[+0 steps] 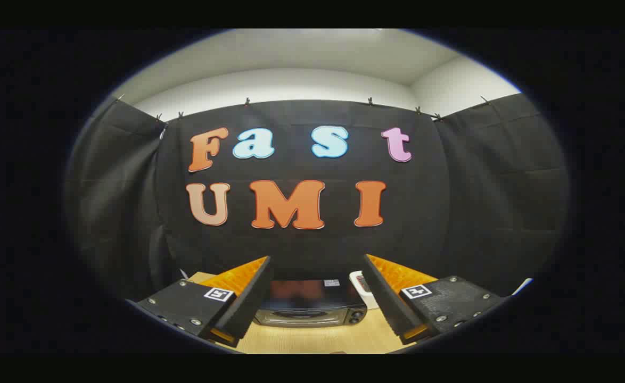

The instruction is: Open the toaster oven, put the food inside, and close the toaster oven door.

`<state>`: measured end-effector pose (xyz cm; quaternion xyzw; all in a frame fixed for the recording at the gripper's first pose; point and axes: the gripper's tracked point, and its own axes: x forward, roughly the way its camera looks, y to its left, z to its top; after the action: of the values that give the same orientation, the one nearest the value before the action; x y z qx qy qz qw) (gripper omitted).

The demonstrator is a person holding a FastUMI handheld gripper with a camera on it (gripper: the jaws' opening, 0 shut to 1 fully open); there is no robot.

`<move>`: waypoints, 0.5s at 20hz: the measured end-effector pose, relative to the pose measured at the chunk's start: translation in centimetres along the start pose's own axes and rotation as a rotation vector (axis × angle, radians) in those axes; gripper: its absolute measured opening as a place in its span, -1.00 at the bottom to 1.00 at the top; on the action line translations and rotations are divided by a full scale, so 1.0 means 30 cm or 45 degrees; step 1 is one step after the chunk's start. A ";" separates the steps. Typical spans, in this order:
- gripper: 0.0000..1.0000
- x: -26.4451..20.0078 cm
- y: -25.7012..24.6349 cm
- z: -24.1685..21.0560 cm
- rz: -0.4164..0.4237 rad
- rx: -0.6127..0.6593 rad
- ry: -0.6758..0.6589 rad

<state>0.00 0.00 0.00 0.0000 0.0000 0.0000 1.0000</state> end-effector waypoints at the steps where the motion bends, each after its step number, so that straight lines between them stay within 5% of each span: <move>1: 0.97 -0.002 0.003 -0.006 0.003 -0.001 0.003; 10: 0.98 -0.009 0.020 -0.032 0.012 -0.033 0.027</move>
<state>-0.27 0.61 -0.95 -0.0129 0.0104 0.0049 0.9999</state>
